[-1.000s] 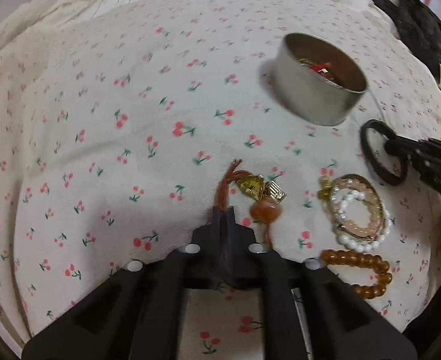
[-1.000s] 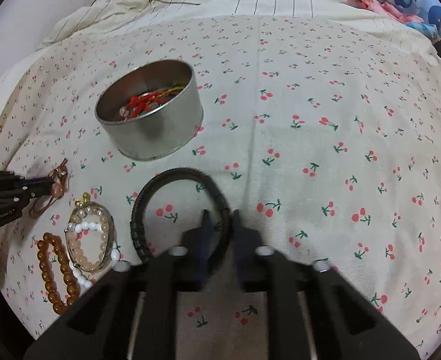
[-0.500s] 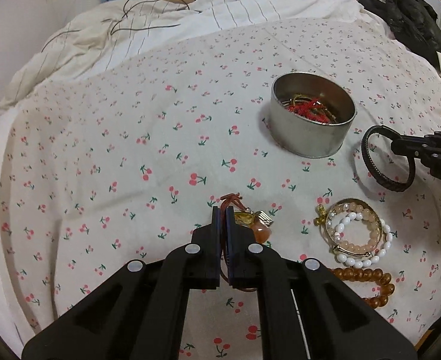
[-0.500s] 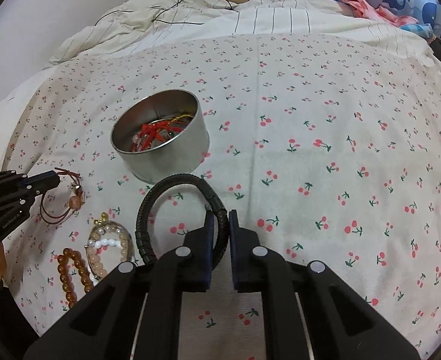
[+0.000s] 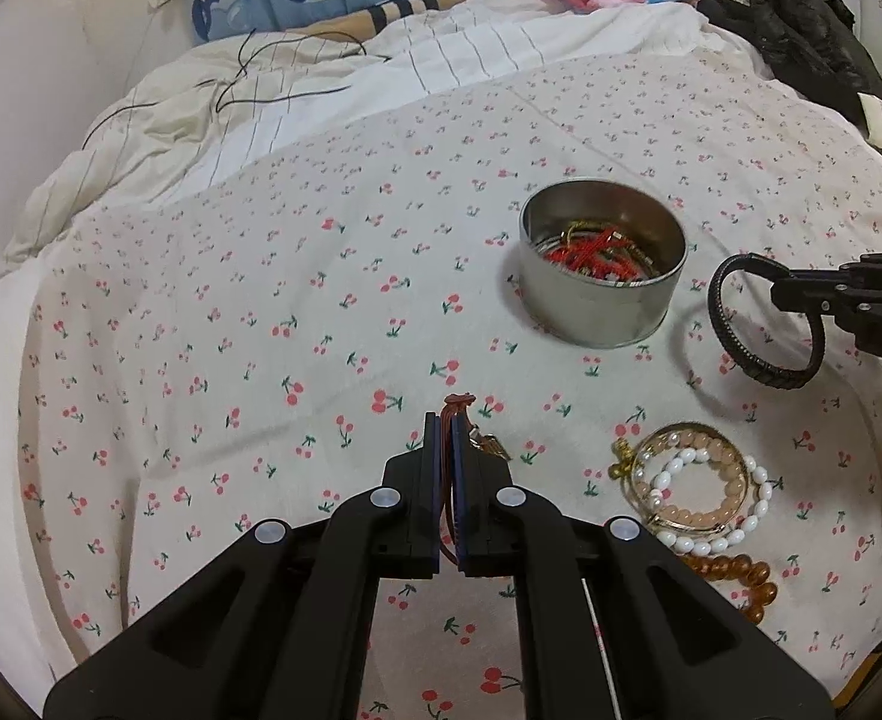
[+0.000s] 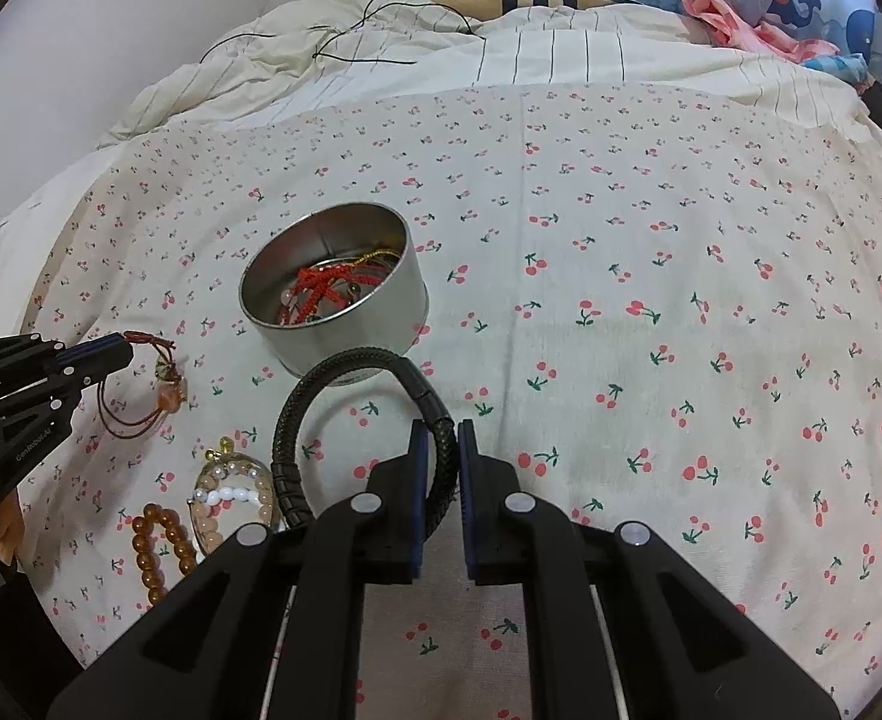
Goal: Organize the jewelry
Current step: 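Open both grippers over the silver tin to drop the black bangle and red cord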
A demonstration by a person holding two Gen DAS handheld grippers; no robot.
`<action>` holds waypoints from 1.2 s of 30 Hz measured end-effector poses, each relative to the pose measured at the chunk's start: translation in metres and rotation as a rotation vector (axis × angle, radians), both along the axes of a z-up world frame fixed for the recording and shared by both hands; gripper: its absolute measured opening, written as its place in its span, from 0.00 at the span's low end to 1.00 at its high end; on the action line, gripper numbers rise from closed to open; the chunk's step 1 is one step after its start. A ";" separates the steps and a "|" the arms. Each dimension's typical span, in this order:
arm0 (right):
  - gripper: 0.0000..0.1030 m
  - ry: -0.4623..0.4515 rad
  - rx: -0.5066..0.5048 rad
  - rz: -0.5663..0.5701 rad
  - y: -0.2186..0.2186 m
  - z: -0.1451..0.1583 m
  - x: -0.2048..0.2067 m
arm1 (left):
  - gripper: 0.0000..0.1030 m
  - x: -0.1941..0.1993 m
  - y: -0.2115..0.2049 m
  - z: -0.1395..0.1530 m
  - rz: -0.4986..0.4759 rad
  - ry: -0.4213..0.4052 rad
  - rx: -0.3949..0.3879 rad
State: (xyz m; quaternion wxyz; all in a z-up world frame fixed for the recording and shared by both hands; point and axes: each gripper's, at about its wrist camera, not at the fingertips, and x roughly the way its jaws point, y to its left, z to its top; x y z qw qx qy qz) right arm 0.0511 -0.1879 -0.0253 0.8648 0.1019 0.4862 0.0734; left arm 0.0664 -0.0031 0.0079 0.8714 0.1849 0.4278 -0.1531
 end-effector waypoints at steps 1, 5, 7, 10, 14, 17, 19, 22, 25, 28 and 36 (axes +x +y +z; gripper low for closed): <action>0.10 -0.003 0.004 -0.003 -0.001 0.001 0.000 | 0.03 0.000 -0.001 0.002 -0.004 -0.004 -0.007; 0.10 -0.015 0.032 -0.021 -0.007 0.006 -0.001 | 0.03 0.000 -0.003 0.011 -0.015 -0.008 -0.051; 0.10 -0.027 0.047 -0.036 -0.012 0.011 -0.002 | 0.03 0.003 -0.001 0.020 -0.023 -0.001 -0.104; 0.10 -0.042 0.073 -0.055 -0.019 0.017 -0.001 | 0.03 0.010 0.006 0.038 -0.025 -0.001 -0.202; 0.10 -0.051 0.117 -0.076 -0.027 0.020 -0.001 | 0.03 0.022 0.013 0.057 -0.020 -0.006 -0.337; 0.10 -0.055 0.143 -0.087 -0.033 0.021 0.000 | 0.03 0.029 0.011 0.066 -0.029 -0.019 -0.417; 0.10 -0.060 0.164 -0.099 -0.038 0.022 0.000 | 0.03 0.034 0.006 0.070 -0.040 -0.013 -0.473; 0.10 -0.068 0.199 -0.114 -0.044 0.022 0.000 | 0.03 0.041 -0.006 0.073 -0.057 0.008 -0.549; 0.10 -0.072 0.232 -0.126 -0.048 0.024 0.000 | 0.03 0.048 -0.026 0.070 -0.069 0.030 -0.603; 0.10 -0.079 0.251 -0.132 -0.052 0.025 -0.001 | 0.03 0.058 -0.049 0.060 -0.071 0.065 -0.628; 0.10 -0.076 0.276 -0.169 -0.067 0.021 0.000 | 0.03 0.097 -0.069 -0.016 0.136 0.254 -0.451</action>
